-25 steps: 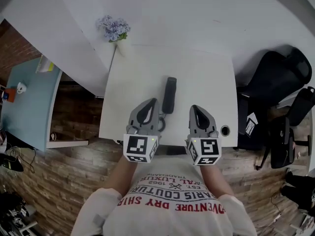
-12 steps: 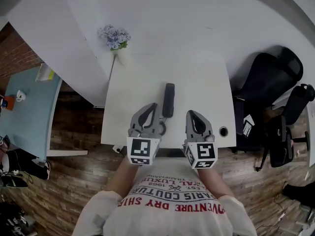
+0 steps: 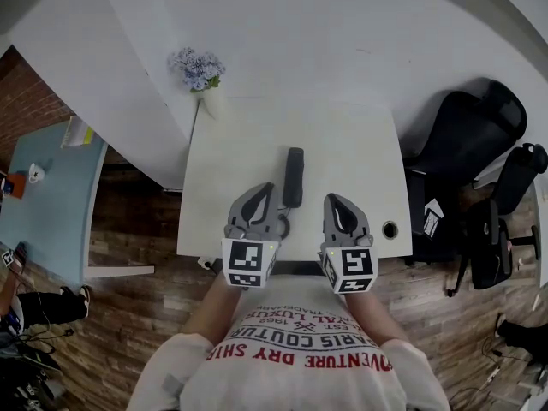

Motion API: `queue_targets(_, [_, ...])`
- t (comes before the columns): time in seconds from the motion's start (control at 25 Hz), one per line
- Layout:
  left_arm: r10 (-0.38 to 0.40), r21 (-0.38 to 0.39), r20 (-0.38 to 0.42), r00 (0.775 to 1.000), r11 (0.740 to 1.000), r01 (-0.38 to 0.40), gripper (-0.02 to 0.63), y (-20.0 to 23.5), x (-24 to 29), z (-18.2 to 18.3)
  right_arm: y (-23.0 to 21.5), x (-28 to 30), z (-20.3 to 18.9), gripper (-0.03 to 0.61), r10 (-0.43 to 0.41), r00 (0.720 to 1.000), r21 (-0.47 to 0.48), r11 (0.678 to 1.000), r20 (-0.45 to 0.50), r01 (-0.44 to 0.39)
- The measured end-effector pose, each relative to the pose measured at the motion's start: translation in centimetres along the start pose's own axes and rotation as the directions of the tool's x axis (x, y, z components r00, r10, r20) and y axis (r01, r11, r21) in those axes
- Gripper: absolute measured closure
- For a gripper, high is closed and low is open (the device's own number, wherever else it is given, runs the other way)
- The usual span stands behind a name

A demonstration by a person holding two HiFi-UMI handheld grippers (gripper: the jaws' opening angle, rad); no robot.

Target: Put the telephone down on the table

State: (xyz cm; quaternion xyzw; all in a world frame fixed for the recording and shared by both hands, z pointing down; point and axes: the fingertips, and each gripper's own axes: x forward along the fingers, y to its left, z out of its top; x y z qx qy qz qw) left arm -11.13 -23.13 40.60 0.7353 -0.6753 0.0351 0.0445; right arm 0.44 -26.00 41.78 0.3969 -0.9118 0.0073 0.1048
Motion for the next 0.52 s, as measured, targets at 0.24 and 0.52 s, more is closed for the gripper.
queue_targets(0.24, [-0.003,-0.003,-0.025,1.0,1.0,0.003,0.588,-0.1,1.0,-0.6,-0.7,0.4,-0.6,0.554,-0.002,1.0,-0.002,1.0,-0.021,0.002])
queue_targets(0.52, [-0.006,-0.024,-0.053,0.999,1.0,0.005,0.588,-0.4,2.7,-1.4,-2.2,1.1,-1.3,0.554,0.001,1.0,0.01,1.0,-0.023,-0.001])
